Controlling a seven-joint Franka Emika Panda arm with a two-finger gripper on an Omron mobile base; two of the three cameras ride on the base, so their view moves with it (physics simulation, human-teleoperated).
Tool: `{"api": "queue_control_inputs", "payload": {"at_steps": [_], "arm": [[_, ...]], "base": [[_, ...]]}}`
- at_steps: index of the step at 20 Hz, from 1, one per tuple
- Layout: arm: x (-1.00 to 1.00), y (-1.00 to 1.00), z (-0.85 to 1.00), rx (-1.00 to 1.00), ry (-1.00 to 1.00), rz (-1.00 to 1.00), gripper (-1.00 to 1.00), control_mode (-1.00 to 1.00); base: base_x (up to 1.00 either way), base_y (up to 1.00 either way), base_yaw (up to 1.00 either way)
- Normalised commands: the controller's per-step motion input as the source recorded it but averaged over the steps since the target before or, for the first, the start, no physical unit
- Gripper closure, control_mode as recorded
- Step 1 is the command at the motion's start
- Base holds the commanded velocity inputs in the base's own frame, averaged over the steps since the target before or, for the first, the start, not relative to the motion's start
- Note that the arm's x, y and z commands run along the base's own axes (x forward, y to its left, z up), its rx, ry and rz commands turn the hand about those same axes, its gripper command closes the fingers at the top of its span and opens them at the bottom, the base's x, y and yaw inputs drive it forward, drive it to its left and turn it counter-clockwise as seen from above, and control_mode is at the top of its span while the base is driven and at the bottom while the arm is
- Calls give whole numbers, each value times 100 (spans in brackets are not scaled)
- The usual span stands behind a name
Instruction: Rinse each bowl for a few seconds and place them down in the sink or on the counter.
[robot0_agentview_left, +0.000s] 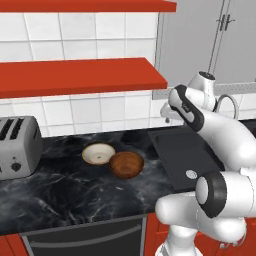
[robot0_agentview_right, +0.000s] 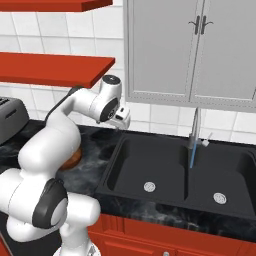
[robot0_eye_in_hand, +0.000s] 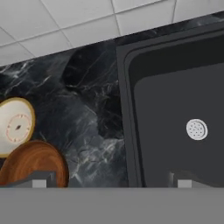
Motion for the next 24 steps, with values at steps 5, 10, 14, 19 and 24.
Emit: {"api": "queue_control_inputs", "payload": {"at_steps": [5,10,14,19,24], "arm": [[-26,12,-22,2,5,-6,-100,-100],[-19,20,-28,1,2,-6,-100,-100],[-6,27,-24,1,0,-5,-100,-100],[-1,22,-27,1,0,-3,-100,-100],[-5,20,-28,2,0,-3,-100,-100]], "base": [[0,0,0],[0,0,0],[0,0,0],[0,0,0],[0,0,0]]}}
